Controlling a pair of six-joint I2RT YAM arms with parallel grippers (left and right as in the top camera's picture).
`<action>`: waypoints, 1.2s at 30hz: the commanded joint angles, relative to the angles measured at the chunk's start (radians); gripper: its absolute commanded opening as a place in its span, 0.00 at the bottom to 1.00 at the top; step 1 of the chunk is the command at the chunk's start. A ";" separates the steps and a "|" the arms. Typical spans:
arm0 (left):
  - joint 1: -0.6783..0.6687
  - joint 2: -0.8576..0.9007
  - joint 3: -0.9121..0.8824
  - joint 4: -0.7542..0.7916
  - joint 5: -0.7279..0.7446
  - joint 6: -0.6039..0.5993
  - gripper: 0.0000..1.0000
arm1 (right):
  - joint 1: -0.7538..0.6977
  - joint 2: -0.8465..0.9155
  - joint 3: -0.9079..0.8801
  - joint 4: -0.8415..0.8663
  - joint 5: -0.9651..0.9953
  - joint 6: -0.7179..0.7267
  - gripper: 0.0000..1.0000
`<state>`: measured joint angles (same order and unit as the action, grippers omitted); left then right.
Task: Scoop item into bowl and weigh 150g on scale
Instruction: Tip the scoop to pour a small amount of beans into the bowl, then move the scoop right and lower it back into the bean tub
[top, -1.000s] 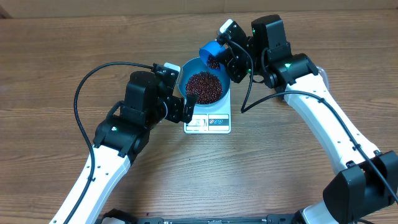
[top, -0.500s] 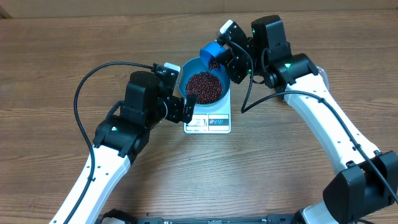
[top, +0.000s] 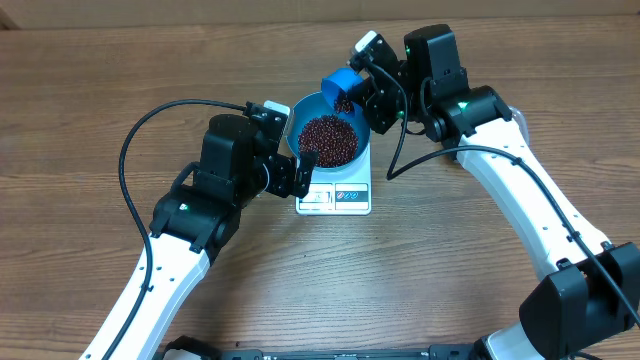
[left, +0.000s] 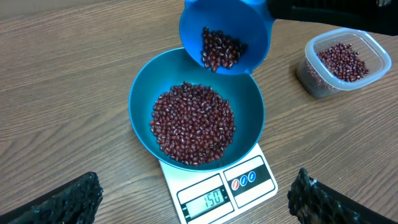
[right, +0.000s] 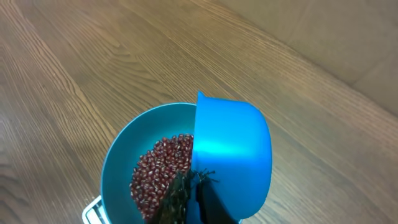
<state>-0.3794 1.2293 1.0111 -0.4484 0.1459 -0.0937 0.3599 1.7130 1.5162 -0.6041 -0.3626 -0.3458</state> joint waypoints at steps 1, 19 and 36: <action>-0.001 0.003 0.024 0.001 0.008 0.030 0.99 | -0.002 -0.022 0.023 0.005 -0.005 0.101 0.04; -0.001 0.003 0.024 0.000 0.008 0.030 0.99 | -0.103 -0.023 0.023 0.084 -0.276 0.521 0.04; -0.001 0.003 0.024 0.001 0.008 0.030 1.00 | -0.388 -0.023 0.023 0.060 -0.522 0.588 0.04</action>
<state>-0.3794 1.2293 1.0111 -0.4484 0.1459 -0.0937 0.0181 1.7130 1.5162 -0.5369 -0.8284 0.2356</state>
